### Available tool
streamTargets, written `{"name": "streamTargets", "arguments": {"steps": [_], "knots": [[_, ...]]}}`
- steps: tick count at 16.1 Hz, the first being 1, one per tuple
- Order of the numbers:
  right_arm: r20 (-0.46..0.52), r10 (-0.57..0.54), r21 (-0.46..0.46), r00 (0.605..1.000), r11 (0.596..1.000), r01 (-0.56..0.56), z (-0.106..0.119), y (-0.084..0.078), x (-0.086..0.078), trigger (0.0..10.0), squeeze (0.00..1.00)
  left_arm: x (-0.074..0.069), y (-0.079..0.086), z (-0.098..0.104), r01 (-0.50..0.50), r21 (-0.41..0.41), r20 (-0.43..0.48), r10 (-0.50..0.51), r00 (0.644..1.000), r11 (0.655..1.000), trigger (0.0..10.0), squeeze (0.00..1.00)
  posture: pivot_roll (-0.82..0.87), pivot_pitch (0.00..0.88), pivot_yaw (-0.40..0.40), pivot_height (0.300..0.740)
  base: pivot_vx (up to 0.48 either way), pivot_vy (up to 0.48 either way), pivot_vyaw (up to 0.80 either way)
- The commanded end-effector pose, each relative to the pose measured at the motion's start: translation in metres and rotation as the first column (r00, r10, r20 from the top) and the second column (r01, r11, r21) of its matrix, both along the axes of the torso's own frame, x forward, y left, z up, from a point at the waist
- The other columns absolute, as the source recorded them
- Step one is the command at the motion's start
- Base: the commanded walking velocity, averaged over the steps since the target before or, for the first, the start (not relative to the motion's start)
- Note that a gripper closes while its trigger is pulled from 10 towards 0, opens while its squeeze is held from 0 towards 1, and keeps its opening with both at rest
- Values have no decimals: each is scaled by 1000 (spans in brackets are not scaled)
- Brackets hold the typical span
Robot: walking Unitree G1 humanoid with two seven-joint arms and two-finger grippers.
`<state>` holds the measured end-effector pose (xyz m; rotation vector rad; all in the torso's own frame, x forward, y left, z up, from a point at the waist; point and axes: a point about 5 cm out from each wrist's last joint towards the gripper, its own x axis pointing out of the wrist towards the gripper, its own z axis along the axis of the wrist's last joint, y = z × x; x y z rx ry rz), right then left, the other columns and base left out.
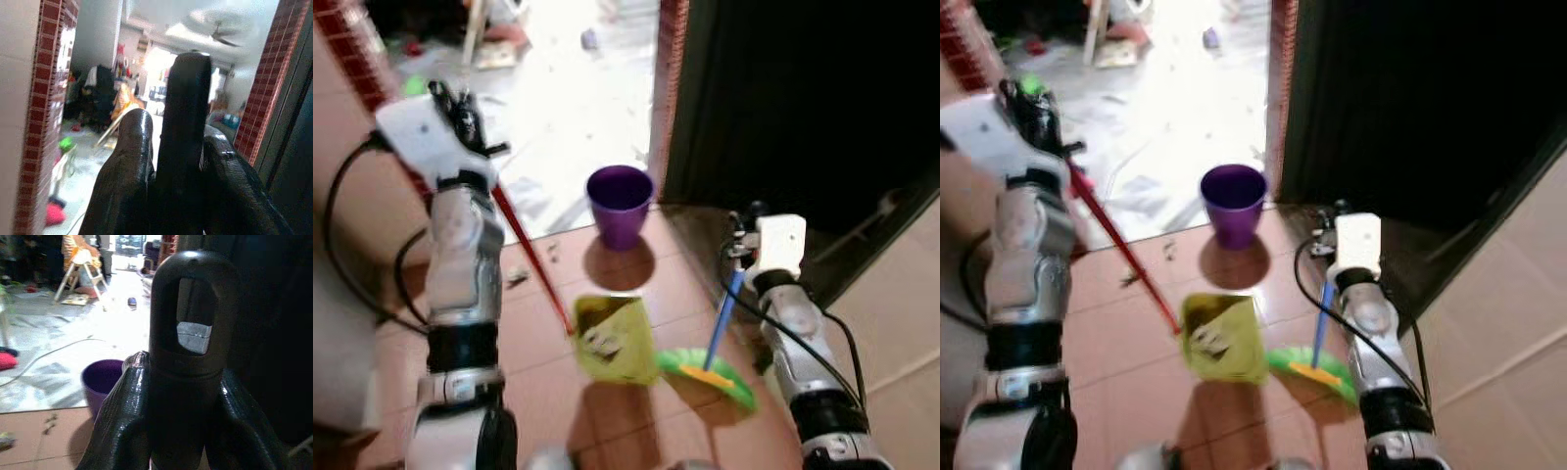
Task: Sweep floor
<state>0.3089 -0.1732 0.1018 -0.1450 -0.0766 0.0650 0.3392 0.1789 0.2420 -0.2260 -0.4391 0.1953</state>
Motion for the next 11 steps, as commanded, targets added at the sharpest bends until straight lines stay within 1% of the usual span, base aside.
{"name": "streamTargets", "arguments": {"steps": [1, 2, 4, 8, 11], "knots": [[31, 37, -27, 999, 999, -36, 7, 9, 3, 10000, 0, -6, 17, 30, -66, -20, 126, 68, 990, 998, 10000, 0, -77, 0, 15, 740, 472, 0, 0], [31, 37, -28, 999, 999, -36, 7, 9, 3, 10000, 0, -6, 18, 33, -66, -23, 134, 69, 989, 998, 10000, 0, -78, 0, 15, 740, 472, 0, 0], [25, 43, -27, 999, 999, -42, 5, 10, 3, 10000, 0, -5, 21, 49, -69, -20, 178, 71, 981, 997, 10000, 0, -80, 0, 18, 740, 471, 0, 0], [20, 46, -27, 999, 999, -46, 4, 10, 3, 10000, 0, -5, 24, 61, -79, -28, 211, 83, 974, 996, 10000, 0, -78, 0, 17, 740, 442, 0, 0], [22, 53, -35, 998, 998, -52, 5, 11, 3, 10000, 0, -5, 27, 82, -76, -50, 267, 87, 960, 996, 10000, 0, -78, 0, 16, 740, 412, 244, 0]]}}
